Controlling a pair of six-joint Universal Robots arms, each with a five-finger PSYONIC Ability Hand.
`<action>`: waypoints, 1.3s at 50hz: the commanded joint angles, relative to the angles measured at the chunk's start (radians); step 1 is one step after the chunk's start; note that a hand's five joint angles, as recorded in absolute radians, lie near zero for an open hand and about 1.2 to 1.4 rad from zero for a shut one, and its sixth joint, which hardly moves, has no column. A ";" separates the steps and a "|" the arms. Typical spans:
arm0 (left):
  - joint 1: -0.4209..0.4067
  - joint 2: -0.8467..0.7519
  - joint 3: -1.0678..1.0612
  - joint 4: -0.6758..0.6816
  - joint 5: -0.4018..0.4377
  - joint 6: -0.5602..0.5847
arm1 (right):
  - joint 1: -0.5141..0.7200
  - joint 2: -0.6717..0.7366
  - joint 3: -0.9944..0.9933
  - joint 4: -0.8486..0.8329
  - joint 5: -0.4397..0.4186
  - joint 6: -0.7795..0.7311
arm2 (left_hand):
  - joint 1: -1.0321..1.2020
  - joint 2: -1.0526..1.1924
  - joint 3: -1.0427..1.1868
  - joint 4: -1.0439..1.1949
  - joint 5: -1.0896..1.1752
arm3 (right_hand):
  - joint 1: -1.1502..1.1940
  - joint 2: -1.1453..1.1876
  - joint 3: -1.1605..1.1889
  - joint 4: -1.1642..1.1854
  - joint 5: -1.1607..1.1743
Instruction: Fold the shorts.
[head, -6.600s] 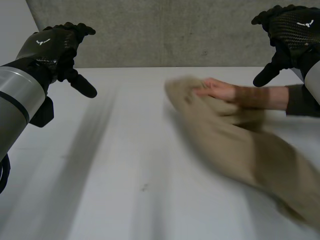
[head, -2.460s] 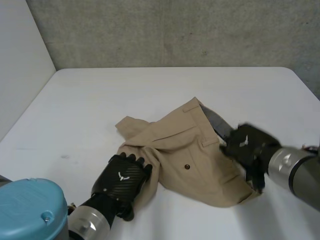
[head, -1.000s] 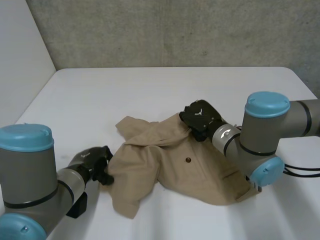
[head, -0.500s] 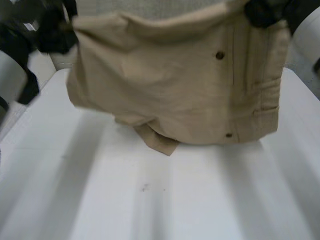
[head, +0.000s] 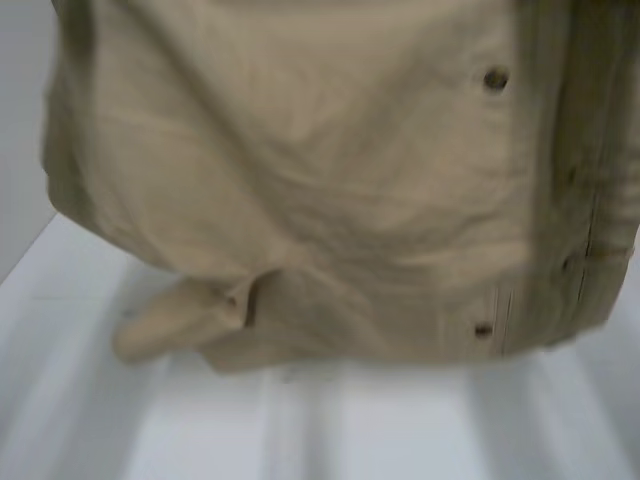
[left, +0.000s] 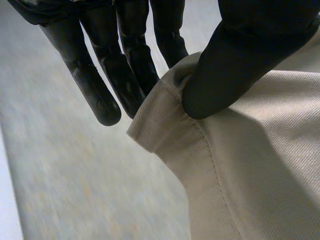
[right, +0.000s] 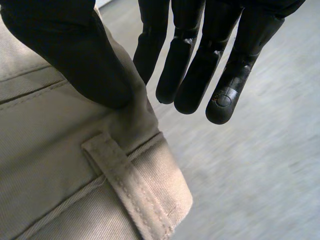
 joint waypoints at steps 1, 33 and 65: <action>0.002 -0.304 0.003 -0.014 0.032 0.005 | -0.004 0.253 0.016 0.029 -0.025 -0.001 | 0.272 0.199 0.206 0.197 0.255 | 0.422 0.221 0.217 0.205 0.247; 0.003 -0.553 0.384 0.422 -0.047 0.146 | 0.001 0.481 -0.191 -0.639 0.089 0.111 | 0.272 0.199 0.206 0.197 0.255 | 0.422 0.221 0.217 0.205 0.247; -0.119 -0.548 -0.569 0.347 -0.043 0.171 | -0.074 0.565 0.498 -0.273 -0.059 0.065 | 0.272 0.199 0.206 0.197 0.255 | 0.422 0.221 0.217 0.205 0.247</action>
